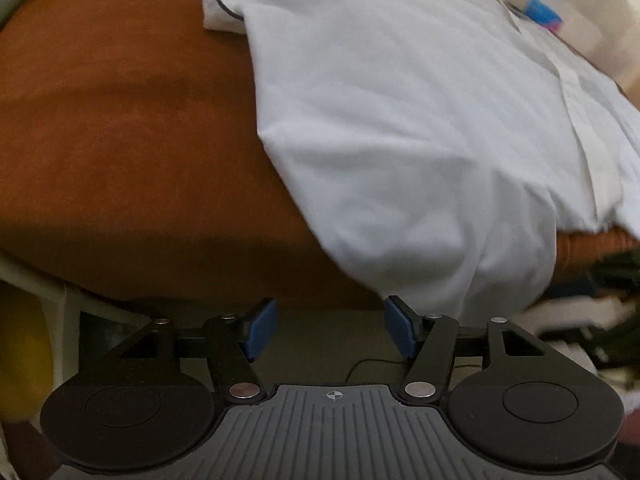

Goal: Fold clothes

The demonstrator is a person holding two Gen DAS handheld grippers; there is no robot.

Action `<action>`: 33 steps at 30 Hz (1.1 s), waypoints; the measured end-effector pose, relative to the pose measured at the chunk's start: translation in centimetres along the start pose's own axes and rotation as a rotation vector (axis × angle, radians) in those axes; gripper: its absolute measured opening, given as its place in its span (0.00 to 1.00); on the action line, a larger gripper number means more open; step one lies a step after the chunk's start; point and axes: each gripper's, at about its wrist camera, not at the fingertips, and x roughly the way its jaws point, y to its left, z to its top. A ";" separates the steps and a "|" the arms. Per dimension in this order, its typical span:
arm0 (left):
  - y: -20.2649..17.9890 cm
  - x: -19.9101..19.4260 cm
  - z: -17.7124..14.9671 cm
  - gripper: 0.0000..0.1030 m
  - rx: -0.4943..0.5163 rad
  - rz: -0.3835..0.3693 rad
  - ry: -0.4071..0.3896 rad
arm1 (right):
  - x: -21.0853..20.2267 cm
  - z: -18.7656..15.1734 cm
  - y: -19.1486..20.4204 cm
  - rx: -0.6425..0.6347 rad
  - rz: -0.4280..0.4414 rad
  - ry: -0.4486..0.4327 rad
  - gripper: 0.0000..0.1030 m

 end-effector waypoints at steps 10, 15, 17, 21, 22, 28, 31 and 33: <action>1.1 0.6 -2.0 0.73 0.036 -0.051 0.015 | 2.3 -1.6 1.6 -0.006 -0.185 0.051 0.50; -0.6 3.7 -2.0 0.79 0.029 -0.115 0.030 | 3.2 -1.8 1.6 0.084 -0.237 0.015 0.53; -1.3 5.5 -1.9 0.79 0.040 -0.128 0.059 | 3.6 -1.7 2.2 0.123 -0.261 -0.019 0.56; -2.3 8.6 -1.0 0.79 0.033 -0.143 0.095 | 4.5 -1.1 2.5 0.198 -0.275 -0.055 0.58; -2.5 8.7 -0.6 0.76 0.029 -0.164 0.093 | 4.8 -0.9 2.5 0.210 -0.261 -0.052 0.55; -3.5 5.0 0.4 0.07 0.070 -0.337 0.048 | 1.1 -0.2 2.6 0.236 -0.073 -0.026 0.03; -3.8 0.6 0.5 0.06 0.144 -0.393 -0.011 | -4.0 0.3 2.4 0.279 0.092 -0.057 0.03; -3.7 -2.2 1.2 0.06 0.167 -0.397 -0.065 | -7.7 1.3 2.3 0.304 0.222 -0.096 0.03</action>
